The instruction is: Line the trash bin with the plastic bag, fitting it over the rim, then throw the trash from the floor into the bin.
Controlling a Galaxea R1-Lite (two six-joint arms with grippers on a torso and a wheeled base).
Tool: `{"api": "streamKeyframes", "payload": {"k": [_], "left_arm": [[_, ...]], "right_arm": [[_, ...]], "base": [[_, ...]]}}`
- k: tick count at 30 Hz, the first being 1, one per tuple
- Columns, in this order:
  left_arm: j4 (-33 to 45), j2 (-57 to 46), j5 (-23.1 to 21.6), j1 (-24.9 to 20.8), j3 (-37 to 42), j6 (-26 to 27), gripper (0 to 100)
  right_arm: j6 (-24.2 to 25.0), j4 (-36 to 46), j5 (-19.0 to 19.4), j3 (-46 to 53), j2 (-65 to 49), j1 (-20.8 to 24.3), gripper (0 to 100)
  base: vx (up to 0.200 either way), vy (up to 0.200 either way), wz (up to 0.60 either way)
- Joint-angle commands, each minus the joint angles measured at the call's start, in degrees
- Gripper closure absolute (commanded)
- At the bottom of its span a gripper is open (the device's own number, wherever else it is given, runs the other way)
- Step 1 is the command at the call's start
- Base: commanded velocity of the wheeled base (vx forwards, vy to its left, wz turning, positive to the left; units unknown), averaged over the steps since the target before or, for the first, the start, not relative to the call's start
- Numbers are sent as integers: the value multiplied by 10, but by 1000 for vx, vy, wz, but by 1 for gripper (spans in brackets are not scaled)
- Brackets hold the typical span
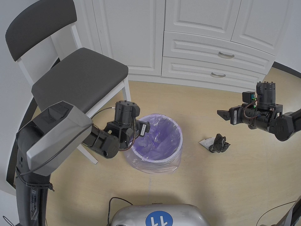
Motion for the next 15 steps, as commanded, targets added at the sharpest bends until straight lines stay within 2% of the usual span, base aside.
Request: {"api": "streamKeyframes", "payload": {"k": [1, 5, 7, 8, 9, 11, 15], "left_arm": [[134, 114, -24, 11, -179, 3, 0], [170, 155, -29, 11, -239, 4, 0], [170, 155, -29, 11, -239, 4, 0], [194, 188, -29, 15, -290, 4, 0], [194, 188, -29, 15, -290, 4, 0], [216, 216, -28, 19, -341, 4, 0], [222, 228, -29, 29, -343, 10, 0]], "right_arm": [[55, 73, 49, -53, -18, 6, 0], [54, 73, 49, -56, -17, -5, 0], [54, 73, 49, -56, -17, -5, 0], [52, 73, 49, -58, -14, -14, 0], [52, 73, 49, -58, -14, -14, 0], [52, 73, 51, -62, -13, -21, 0], [52, 72, 58, -65, -11, -27, 0]], "base": [[0, 0, 0], [0, 0, 0], [0, 0, 0], [0, 0, 0], [0, 0, 0], [0, 0, 0], [0, 0, 0]]}}
